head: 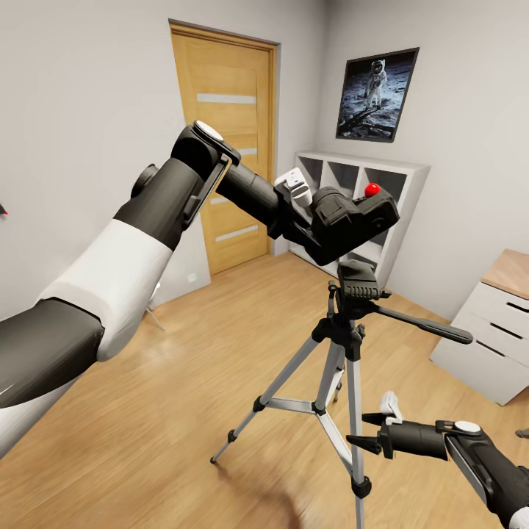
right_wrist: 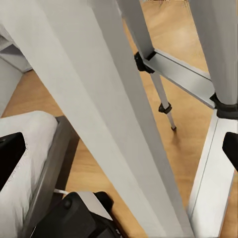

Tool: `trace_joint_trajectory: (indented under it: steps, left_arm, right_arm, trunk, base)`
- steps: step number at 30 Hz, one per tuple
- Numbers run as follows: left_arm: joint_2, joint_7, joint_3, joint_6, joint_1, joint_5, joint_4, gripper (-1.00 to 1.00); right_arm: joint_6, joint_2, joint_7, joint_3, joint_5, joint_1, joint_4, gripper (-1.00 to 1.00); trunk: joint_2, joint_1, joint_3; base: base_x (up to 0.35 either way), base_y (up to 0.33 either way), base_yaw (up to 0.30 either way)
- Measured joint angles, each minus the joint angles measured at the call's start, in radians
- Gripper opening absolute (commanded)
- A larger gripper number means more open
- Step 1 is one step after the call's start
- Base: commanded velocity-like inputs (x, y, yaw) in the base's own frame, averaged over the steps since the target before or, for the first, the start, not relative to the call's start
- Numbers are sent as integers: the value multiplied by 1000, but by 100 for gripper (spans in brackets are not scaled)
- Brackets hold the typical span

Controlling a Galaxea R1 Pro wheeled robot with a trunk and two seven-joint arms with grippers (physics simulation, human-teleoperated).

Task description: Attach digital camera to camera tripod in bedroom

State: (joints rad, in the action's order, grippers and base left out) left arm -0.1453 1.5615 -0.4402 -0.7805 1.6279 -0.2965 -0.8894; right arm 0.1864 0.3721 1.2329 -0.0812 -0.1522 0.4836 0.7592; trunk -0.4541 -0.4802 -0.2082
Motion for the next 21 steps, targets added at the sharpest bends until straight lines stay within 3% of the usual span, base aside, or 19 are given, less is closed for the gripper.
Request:
trace_joint_trajectory:
  steps: [21]
  left_arm:
    - [0, 0, 0, 0, 9, 1, 0, -100]
  right_arm:
    - [3, -22, 2, 0, 4, 8, 0, 100]
  trunk:
    - [0, 0, 0]
  base:
    - [0, 0, 0]
